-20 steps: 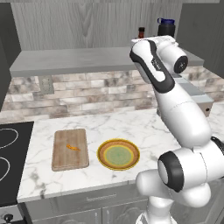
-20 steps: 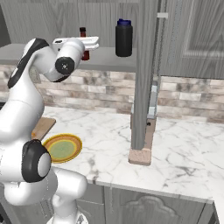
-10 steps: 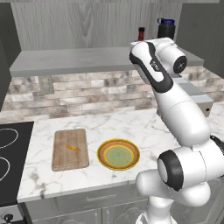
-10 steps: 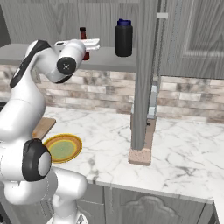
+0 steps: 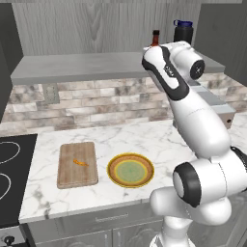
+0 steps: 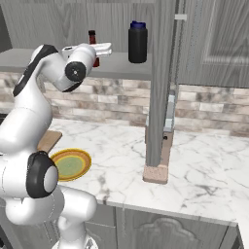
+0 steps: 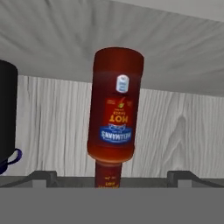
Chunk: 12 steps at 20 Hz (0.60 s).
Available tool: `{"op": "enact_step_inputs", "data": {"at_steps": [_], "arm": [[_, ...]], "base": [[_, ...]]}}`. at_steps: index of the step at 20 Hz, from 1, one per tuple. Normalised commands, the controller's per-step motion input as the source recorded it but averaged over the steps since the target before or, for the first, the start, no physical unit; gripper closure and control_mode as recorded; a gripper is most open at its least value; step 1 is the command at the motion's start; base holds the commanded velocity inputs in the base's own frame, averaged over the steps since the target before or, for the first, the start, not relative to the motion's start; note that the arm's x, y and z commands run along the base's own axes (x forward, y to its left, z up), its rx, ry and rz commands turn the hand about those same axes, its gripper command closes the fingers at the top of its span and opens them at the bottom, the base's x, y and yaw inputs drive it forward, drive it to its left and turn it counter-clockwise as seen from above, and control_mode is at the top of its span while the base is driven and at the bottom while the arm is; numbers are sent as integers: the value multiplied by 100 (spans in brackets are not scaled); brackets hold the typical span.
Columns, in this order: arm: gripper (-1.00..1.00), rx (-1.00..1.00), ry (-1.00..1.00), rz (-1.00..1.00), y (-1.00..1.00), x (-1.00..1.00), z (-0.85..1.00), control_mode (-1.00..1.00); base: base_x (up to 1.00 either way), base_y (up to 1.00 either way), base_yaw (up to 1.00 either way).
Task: Pick the shrimp from the plate and place it on the cutting board. Then pick the condiment bottle from the cabinet and place it next to the cutting board.
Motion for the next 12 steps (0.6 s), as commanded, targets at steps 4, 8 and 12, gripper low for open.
{"op": "enact_step_inputs", "data": {"at_steps": [4,8,12], "arm": [[-100,0,2,-1,1,6,19,-100],[-100,0,2,-2,2,4,17,-100],[-100,0,3,-2,8,0,7,-100]], "base": [[0,0,0],[0,0,0],[0,0,0]]}}
